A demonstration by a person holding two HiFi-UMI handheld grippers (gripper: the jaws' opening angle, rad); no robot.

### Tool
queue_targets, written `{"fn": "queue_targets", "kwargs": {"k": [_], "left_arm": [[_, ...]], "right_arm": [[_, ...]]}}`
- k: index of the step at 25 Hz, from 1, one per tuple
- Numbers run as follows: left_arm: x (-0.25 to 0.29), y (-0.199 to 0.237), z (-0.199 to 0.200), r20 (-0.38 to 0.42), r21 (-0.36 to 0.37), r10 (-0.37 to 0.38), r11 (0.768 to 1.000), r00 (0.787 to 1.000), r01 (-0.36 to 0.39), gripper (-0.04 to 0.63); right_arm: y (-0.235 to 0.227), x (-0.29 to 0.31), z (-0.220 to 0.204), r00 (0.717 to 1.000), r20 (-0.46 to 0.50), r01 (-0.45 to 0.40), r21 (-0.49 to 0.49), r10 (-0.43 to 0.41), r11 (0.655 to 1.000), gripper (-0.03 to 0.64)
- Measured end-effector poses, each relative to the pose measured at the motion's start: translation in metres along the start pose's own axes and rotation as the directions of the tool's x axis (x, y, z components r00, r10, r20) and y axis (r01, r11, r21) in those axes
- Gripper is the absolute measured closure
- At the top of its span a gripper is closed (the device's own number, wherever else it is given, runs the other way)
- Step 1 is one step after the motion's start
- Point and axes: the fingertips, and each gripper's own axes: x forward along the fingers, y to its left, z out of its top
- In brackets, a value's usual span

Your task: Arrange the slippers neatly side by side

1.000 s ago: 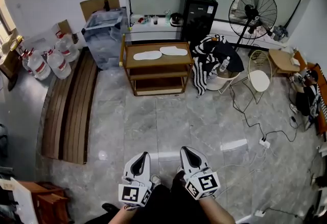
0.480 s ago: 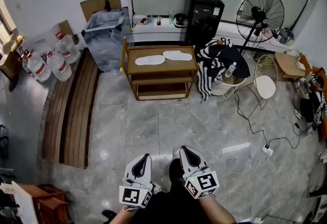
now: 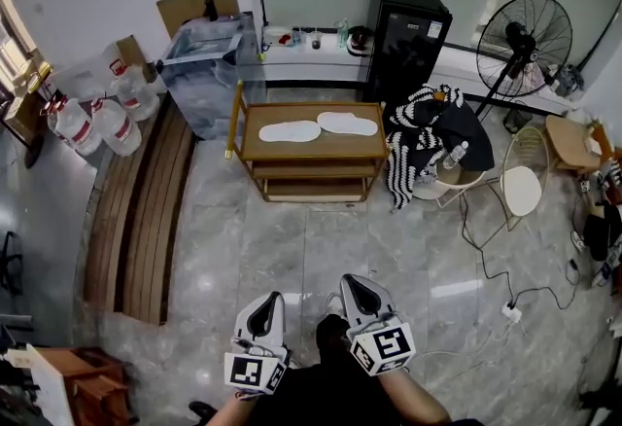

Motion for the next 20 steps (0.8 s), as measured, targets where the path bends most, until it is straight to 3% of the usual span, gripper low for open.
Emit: {"fn": "queue_targets", "kwargs": {"k": [9, 13, 20], "left_arm": [[0.117, -0.013, 0.025, 0.030, 0.025, 0.018, 1.000, 0.999, -0.018, 0.583], [0.148, -0.007, 0.028, 0.010, 0.040, 0.065, 0.997, 0.998, -0.065, 0.583], [0.196, 0.013, 0.033, 0.001, 0.031, 0.068, 0.997, 0.998, -0.068, 0.583]], "right_arm": [[-0.089, 0.058, 0.034, 0.999, -0.005, -0.032, -0.012, 0.032, 0.999, 0.609], [-0.116, 0.080, 0.039, 0.999, -0.006, -0.034, -0.009, 0.034, 0.999, 0.609], [-0.148, 0.122, 0.049, 1.000, -0.007, -0.026, 0.002, 0.026, 1.000, 0.609]]}}
